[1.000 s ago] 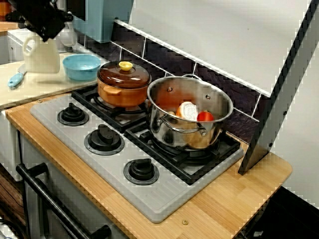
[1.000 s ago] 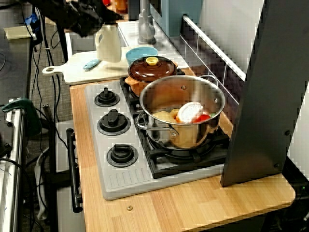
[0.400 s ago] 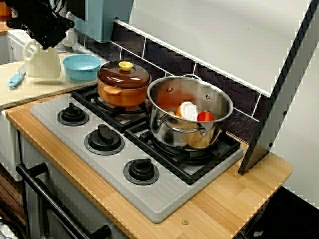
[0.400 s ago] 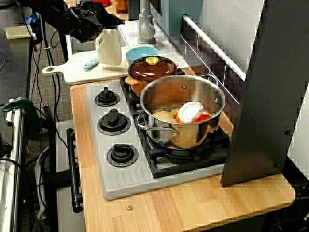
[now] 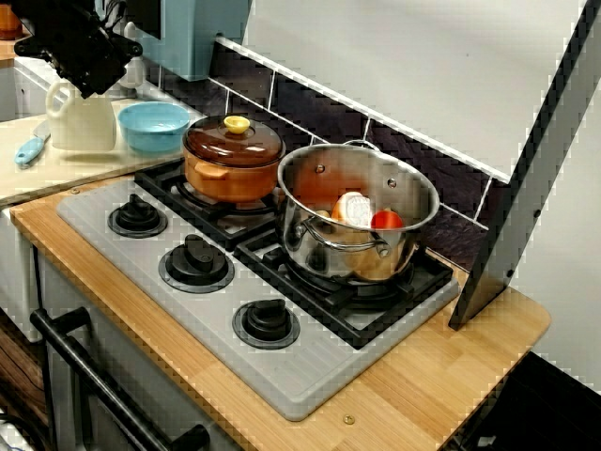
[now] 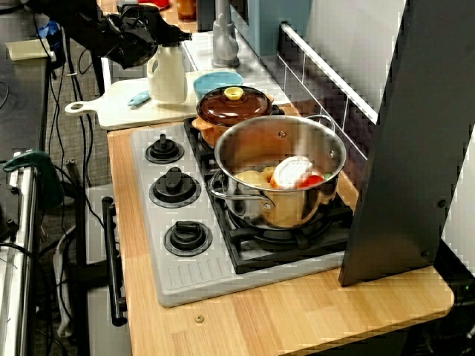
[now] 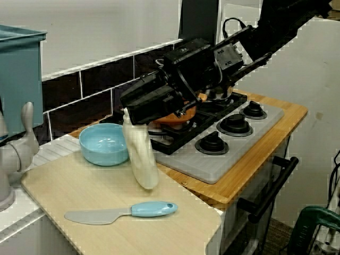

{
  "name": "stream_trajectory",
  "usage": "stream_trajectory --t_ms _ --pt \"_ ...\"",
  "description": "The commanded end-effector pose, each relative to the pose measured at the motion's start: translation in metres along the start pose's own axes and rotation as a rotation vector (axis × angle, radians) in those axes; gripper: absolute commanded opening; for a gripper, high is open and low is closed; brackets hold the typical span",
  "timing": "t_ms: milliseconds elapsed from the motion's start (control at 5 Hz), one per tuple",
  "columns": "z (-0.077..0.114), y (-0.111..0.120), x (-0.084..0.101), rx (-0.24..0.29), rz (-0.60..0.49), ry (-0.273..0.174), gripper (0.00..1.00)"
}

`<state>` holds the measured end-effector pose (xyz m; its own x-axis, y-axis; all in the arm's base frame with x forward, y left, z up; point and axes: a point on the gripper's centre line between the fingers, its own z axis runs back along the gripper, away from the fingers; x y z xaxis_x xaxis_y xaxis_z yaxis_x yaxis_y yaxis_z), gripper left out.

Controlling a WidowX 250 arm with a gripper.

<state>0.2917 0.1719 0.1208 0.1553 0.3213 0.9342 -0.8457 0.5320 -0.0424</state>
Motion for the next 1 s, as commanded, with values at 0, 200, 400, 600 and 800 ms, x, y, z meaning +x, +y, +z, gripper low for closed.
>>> stream_trajectory --t_ms 0,200,400,600,800 --pt "0.0039 0.0008 0.0041 -0.012 0.013 -0.029 0.00" --pt "0.0035 0.0001 0.0011 -0.009 0.006 -0.033 0.00" --pt "0.0024 -0.0001 0.0006 -0.007 0.004 -0.030 0.00" --pt "0.0022 0.0001 -0.0002 -0.007 0.000 -0.031 0.00" --pt "0.0023 -0.0001 -0.0009 -0.007 -0.003 -0.030 0.01"
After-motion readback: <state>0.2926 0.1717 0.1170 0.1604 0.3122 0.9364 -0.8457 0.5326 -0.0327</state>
